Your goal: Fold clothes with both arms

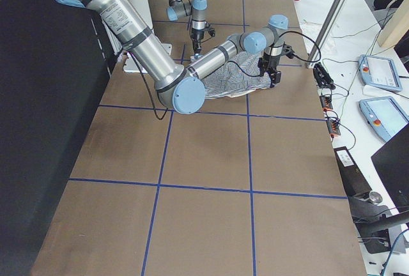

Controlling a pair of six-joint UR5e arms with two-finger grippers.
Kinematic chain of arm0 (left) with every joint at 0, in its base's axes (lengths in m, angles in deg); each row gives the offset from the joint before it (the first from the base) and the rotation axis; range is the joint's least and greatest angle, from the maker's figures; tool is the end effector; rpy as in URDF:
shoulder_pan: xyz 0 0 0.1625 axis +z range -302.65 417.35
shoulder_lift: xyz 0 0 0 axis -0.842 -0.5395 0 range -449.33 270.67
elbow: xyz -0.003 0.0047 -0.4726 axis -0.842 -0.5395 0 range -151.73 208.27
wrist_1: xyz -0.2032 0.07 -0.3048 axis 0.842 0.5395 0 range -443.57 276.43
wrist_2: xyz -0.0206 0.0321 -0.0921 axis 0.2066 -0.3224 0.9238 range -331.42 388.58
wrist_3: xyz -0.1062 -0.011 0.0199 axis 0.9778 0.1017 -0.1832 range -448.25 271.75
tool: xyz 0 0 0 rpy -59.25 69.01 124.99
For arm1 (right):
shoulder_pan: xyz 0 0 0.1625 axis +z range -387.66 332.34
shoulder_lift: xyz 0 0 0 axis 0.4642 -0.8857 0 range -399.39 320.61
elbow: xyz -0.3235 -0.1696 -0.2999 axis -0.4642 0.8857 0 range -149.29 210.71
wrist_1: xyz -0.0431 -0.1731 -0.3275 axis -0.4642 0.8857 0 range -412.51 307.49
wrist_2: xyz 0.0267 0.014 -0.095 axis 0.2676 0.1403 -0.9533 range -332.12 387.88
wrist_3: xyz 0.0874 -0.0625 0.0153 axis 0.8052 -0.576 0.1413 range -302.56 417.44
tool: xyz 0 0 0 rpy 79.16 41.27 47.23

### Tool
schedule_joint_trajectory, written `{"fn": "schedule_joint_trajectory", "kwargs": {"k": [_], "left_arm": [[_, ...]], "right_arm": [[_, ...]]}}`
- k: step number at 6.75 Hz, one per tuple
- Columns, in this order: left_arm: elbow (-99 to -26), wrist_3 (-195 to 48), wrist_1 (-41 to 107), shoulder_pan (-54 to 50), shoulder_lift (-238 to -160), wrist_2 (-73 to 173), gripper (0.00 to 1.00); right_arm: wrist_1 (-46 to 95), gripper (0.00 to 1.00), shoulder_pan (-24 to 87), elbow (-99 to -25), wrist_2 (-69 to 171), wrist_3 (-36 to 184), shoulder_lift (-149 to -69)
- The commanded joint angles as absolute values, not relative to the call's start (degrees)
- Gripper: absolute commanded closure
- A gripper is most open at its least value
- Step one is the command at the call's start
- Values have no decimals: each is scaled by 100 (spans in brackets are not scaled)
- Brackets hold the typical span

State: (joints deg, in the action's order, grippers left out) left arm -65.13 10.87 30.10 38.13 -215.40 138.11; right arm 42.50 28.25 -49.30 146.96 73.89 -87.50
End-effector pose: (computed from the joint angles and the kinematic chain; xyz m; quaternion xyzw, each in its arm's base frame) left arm 0.6135 -0.3167 0.2804 -0.0985 0.5267 -0.1194 0.8358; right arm -0.3497 -0.6605 0.3697 0.0992 -0.3168 -0.2020 0.9214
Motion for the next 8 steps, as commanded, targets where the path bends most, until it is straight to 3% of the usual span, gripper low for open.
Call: {"fn": "schedule_joint_trajectory", "kwargs": {"k": [1,8], "left_arm": [[-7162,504,2144,3731,-21378,13827,100],[-7808,-467,1742,3450,-20746,13801,100]], "right_arm": [[4224,0,2763,-5049,14968,8226,-8790],[4171,0,1192,-6972,14717,13355,-9572]]}}
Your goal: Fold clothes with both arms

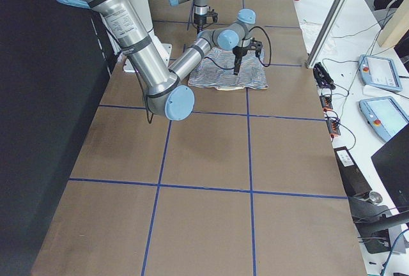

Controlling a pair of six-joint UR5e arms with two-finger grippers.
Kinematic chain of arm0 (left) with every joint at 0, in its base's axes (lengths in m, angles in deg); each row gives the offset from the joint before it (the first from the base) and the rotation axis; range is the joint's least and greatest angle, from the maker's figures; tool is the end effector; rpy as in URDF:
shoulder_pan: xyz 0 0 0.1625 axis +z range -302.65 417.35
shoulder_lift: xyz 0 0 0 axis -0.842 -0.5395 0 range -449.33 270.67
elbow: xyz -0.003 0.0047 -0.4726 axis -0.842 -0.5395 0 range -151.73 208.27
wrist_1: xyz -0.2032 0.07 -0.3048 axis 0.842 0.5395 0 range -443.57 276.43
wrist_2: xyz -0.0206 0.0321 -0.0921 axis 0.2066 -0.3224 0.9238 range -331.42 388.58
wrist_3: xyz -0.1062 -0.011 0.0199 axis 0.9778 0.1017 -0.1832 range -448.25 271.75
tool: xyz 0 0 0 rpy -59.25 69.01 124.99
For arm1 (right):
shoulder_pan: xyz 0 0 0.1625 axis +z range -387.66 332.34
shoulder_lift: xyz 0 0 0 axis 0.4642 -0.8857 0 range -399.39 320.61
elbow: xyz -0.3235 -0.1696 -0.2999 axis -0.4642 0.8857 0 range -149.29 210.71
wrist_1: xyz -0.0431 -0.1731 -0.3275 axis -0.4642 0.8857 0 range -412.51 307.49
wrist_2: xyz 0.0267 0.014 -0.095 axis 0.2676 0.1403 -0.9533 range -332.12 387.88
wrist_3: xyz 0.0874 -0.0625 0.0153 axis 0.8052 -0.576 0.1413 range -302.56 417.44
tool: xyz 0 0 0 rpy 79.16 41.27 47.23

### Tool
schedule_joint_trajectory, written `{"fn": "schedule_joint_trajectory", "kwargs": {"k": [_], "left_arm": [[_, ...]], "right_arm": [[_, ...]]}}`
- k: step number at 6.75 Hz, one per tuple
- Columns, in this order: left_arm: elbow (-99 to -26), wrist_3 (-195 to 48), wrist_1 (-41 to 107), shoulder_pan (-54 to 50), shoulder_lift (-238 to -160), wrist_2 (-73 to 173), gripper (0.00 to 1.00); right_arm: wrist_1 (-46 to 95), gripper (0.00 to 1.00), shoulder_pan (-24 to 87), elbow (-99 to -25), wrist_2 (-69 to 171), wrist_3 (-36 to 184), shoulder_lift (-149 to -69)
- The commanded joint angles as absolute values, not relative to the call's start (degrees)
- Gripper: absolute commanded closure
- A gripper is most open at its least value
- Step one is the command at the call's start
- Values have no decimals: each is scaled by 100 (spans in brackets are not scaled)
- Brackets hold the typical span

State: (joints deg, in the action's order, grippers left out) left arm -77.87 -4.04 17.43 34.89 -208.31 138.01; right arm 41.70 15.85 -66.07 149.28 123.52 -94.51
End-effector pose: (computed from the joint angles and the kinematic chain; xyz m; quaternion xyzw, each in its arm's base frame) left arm 0.5316 -0.3250 0.3034 -0.0313 0.4860 -0.0475 0.8721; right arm -0.4301 -0.5142 0.3316 -0.0417 -0.3992 0.0695 0.9133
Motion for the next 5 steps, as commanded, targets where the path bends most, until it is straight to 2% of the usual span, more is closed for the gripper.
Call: {"fn": "schedule_joint_trajectory", "kwargs": {"k": [1,3,5], "left_arm": [[-7808,-467,1751,3458,-20728,13801,100],[-7799,-458,1742,3458,-20710,13792,100],[-7807,-458,1742,3493,-20728,13801,100]], "right_arm": [[4171,0,893,-7184,14593,14260,-9695],[4171,0,24,-7256,13691,16194,-9635],[4188,0,-321,-7222,13433,16807,-9652]]}}
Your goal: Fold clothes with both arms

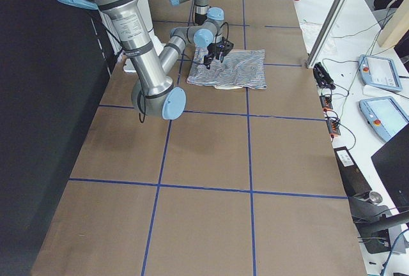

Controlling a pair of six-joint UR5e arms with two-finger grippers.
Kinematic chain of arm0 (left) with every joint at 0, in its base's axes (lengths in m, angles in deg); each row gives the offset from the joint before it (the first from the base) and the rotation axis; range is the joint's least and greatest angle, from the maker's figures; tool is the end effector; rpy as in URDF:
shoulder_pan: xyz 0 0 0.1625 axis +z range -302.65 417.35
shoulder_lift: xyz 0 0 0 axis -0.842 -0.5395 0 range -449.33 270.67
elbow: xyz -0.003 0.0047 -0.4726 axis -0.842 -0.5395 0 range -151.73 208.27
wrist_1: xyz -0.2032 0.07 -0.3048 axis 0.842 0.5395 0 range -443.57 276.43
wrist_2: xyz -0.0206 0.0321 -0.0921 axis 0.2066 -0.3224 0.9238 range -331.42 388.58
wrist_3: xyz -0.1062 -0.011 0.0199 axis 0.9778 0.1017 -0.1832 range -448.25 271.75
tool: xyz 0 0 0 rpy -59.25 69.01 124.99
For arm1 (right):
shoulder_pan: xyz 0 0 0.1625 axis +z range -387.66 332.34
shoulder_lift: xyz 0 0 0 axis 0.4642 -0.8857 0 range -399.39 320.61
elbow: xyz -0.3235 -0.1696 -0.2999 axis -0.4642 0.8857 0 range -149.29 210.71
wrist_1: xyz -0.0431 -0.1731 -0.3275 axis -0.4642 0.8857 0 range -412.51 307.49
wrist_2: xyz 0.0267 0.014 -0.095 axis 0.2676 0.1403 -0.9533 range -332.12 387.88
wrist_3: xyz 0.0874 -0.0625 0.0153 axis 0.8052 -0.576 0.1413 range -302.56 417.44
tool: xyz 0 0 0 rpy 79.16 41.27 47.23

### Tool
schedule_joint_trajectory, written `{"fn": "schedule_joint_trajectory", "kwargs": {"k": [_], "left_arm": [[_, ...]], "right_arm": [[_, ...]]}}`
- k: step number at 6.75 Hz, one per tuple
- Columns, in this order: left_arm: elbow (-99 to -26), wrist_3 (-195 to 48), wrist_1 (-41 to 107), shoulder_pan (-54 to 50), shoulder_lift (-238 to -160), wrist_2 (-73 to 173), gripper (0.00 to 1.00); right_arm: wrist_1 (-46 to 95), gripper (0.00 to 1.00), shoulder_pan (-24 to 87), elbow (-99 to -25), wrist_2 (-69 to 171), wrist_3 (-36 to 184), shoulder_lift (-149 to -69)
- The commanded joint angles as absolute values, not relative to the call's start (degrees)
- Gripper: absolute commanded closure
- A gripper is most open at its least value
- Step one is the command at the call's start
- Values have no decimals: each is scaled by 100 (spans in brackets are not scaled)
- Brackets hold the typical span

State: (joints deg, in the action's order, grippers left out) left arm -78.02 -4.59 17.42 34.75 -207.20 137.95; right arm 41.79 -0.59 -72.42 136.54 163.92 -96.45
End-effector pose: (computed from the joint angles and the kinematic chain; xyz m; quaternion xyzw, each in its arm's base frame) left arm 0.5275 -0.3251 0.3144 -0.0304 0.4791 -0.0464 0.8760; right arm -0.5263 -0.3797 0.3186 -0.1184 -0.3642 0.2884 0.8776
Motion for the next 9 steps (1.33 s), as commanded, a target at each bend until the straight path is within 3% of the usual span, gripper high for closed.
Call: {"fn": "schedule_joint_trajectory", "kwargs": {"k": [1,9], "left_arm": [[-7799,-458,1742,3502,-20736,13801,100],[-7790,-458,1759,3502,-20772,13801,100]], "right_arm": [[4214,0,-488,-7213,13214,16809,-9739],[4153,0,-788,-7098,12948,16704,-10048]]}}
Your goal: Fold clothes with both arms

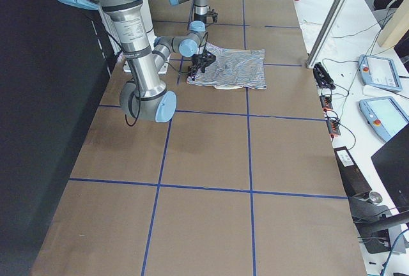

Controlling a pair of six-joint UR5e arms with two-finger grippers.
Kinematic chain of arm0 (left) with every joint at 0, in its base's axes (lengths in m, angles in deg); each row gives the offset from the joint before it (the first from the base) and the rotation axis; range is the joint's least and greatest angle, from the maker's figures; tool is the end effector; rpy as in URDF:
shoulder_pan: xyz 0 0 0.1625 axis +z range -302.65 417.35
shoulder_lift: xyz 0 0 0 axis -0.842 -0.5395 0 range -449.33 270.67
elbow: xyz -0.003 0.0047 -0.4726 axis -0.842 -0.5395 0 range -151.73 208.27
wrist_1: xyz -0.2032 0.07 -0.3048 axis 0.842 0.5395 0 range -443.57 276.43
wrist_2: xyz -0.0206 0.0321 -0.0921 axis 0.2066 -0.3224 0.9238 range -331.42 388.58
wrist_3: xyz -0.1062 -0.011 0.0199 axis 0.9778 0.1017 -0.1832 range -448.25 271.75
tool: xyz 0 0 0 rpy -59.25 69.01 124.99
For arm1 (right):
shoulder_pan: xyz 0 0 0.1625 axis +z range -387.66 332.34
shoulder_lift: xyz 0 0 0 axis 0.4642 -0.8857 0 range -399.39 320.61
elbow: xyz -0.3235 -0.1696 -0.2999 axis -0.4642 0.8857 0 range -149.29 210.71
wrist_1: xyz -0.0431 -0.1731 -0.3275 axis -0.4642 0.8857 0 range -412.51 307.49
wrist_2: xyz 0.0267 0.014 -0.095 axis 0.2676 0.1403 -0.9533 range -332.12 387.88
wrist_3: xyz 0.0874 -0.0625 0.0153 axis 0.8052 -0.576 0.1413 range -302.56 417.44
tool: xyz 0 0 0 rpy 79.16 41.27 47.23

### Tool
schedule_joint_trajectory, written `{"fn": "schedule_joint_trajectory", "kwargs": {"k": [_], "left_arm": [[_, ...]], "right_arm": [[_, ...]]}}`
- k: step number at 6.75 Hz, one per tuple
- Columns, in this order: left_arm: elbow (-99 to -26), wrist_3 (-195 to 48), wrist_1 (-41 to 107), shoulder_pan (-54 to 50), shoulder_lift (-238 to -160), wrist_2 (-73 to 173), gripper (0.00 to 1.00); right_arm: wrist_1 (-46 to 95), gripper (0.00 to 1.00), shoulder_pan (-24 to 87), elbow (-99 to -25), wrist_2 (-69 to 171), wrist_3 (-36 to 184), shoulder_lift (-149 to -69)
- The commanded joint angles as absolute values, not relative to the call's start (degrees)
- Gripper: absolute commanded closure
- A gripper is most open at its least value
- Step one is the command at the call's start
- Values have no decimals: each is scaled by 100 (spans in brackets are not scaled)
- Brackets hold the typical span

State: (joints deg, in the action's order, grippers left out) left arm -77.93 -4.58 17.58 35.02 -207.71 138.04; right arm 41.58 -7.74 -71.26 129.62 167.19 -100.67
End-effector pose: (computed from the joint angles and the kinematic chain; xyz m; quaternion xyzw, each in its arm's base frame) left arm 0.5306 -0.3230 0.3091 -0.0308 0.4834 -0.0430 0.8738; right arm -0.5587 -0.3208 0.3757 -0.0967 -0.3124 0.2903 0.8993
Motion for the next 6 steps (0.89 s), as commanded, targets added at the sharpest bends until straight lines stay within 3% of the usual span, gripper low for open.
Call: {"fn": "schedule_joint_trajectory", "kwargs": {"k": [1,6], "left_arm": [[-7790,-467,1759,3502,-20772,13801,100],[-7781,-467,1768,3502,-20772,13801,100]], "right_arm": [[4144,0,-788,-7090,12922,16695,-10047],[3722,1,-832,-6993,12896,16704,-10118]]}}
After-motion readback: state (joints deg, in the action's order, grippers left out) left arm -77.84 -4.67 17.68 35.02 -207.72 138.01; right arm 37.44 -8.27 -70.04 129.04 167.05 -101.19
